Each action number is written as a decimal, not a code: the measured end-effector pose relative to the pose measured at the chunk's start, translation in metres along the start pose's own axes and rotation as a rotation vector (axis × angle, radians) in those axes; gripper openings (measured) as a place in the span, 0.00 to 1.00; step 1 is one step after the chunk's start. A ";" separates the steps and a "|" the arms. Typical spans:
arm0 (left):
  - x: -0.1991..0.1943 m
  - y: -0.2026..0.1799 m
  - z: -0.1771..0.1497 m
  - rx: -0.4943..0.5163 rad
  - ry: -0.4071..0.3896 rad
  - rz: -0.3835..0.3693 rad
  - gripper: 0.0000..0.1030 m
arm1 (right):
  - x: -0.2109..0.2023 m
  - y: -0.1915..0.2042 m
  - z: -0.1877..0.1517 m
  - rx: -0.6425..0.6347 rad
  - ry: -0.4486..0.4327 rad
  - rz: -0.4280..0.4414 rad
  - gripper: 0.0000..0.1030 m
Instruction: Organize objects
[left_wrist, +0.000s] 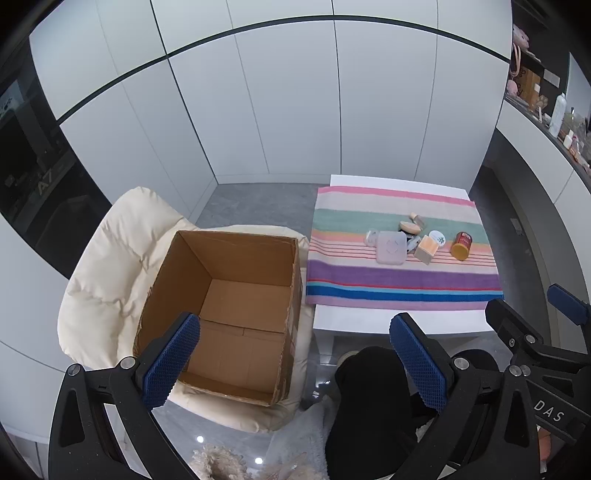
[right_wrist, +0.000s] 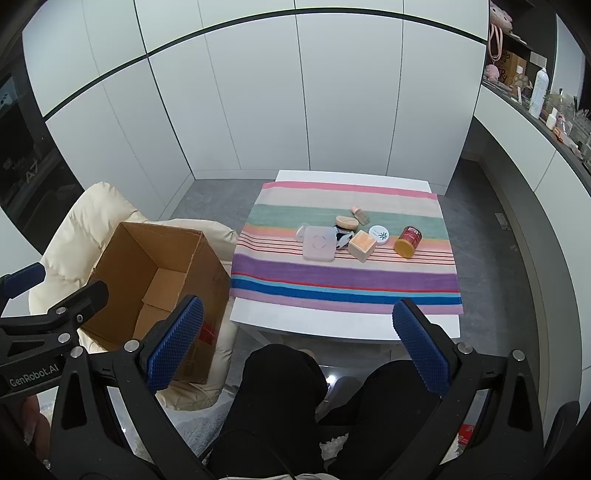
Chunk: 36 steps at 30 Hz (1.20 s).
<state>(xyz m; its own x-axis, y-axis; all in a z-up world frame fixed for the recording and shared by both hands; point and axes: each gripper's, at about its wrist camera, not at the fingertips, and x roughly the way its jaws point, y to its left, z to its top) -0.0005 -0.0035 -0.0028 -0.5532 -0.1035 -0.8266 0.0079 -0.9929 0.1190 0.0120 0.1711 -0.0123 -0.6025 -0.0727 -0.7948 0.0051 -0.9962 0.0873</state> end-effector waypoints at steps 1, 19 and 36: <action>0.000 0.000 -0.001 -0.001 0.001 -0.002 1.00 | 0.000 0.000 0.000 0.000 0.001 0.001 1.00; -0.002 -0.006 -0.003 0.003 -0.004 -0.010 1.00 | 0.001 -0.002 -0.004 0.009 0.000 0.008 1.00; 0.001 -0.007 -0.002 -0.002 0.010 -0.029 1.00 | 0.005 -0.007 -0.005 0.011 0.008 0.012 1.00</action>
<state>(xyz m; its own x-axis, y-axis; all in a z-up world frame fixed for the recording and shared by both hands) 0.0002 0.0031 -0.0055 -0.5452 -0.0755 -0.8349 -0.0060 -0.9956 0.0939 0.0126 0.1771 -0.0195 -0.5962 -0.0855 -0.7983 0.0038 -0.9946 0.1037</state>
